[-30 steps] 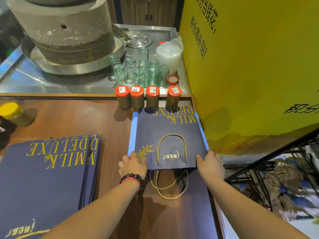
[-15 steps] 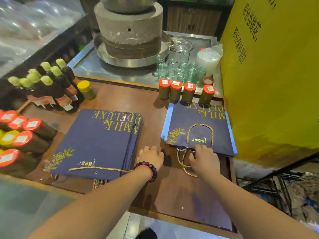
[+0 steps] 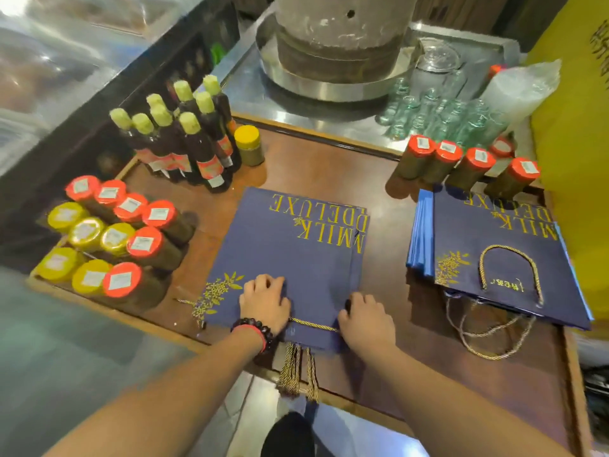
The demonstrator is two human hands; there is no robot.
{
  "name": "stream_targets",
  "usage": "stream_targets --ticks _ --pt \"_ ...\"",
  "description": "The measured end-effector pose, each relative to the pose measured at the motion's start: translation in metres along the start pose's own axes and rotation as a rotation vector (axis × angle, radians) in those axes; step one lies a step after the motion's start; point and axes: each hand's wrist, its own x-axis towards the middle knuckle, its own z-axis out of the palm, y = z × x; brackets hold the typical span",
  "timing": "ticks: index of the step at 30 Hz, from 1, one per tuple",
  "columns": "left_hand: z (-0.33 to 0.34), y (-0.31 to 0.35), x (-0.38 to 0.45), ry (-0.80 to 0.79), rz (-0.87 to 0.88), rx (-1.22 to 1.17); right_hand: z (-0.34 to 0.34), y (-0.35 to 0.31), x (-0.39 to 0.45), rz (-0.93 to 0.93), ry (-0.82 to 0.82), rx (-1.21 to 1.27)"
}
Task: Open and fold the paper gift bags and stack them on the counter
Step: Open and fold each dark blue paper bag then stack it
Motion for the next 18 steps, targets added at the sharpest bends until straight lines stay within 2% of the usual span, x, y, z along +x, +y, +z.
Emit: stream_targets --ticks 4,8,10,13,18 --pt "-0.016 -0.057 0.014 0.084 -0.097 -0.008 0.005 -0.029 0.004 0.148 -0.049 0.091" --pt "-0.026 -0.087 0.022 0.027 -0.355 -0.109 0.003 -0.037 0.004 0.22 -0.077 0.116" --pt "-0.028 -0.093 0.026 -0.046 -0.426 -0.213 0.002 -0.04 0.004 0.238 -0.109 0.136" --pt "-0.036 -0.085 0.031 -0.073 -0.403 -0.337 -0.002 -0.044 0.003 0.278 -0.131 0.221" --pt "-0.053 -0.07 0.026 -0.095 -0.28 -0.304 -0.015 -0.044 -0.003 0.352 -0.021 0.492"
